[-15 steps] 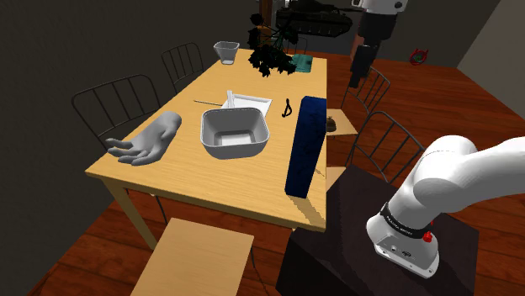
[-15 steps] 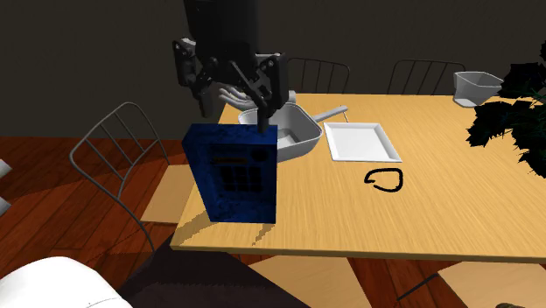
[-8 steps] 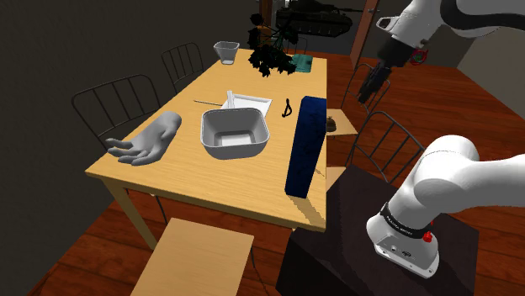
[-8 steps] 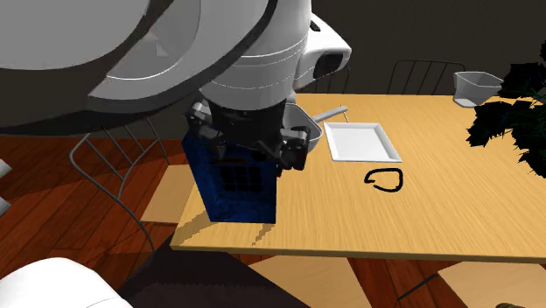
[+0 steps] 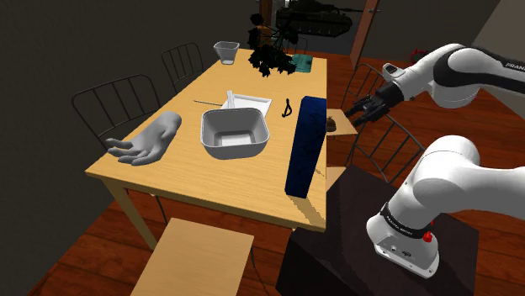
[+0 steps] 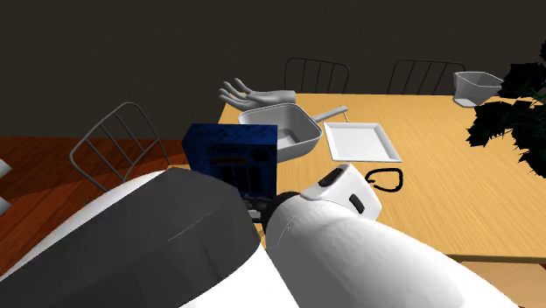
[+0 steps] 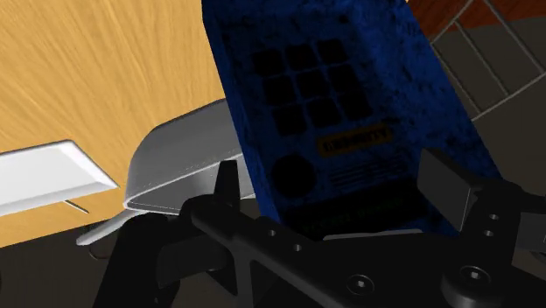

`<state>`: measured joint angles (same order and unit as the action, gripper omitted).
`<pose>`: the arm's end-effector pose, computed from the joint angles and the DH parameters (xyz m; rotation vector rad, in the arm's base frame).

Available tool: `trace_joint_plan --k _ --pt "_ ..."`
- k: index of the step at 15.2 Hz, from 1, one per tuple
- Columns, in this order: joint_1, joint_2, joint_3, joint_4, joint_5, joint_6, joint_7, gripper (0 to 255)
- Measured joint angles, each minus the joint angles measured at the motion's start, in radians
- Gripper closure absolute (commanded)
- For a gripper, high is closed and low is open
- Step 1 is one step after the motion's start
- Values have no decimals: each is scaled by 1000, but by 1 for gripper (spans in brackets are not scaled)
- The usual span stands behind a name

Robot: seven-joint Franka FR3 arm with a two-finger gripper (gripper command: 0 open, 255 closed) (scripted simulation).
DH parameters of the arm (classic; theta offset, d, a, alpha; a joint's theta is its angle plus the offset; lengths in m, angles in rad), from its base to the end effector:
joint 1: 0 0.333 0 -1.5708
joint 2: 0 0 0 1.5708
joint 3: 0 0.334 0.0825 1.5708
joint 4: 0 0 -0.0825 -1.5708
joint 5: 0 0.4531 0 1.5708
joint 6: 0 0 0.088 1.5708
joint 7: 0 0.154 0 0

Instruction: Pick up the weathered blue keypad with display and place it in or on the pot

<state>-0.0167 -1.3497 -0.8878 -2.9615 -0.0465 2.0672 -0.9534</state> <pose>0.2774 -0.1470 0.3831 -2.4093 -0.6614 -0.9679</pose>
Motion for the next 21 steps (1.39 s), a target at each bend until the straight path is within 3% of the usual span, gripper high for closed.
trace_joint_plan --k 3,7,10,13,21 --pt "93 24 -300 -20 -24 115 -249 0" --pt "352 2 -702 66 -43 209 -574 0" --pt "578 -115 -943 191 -59 219 -780 0" --pt "664 -176 -1016 239 -68 226 -846 0" --pt "739 -200 -1038 203 -78 334 -852 0"
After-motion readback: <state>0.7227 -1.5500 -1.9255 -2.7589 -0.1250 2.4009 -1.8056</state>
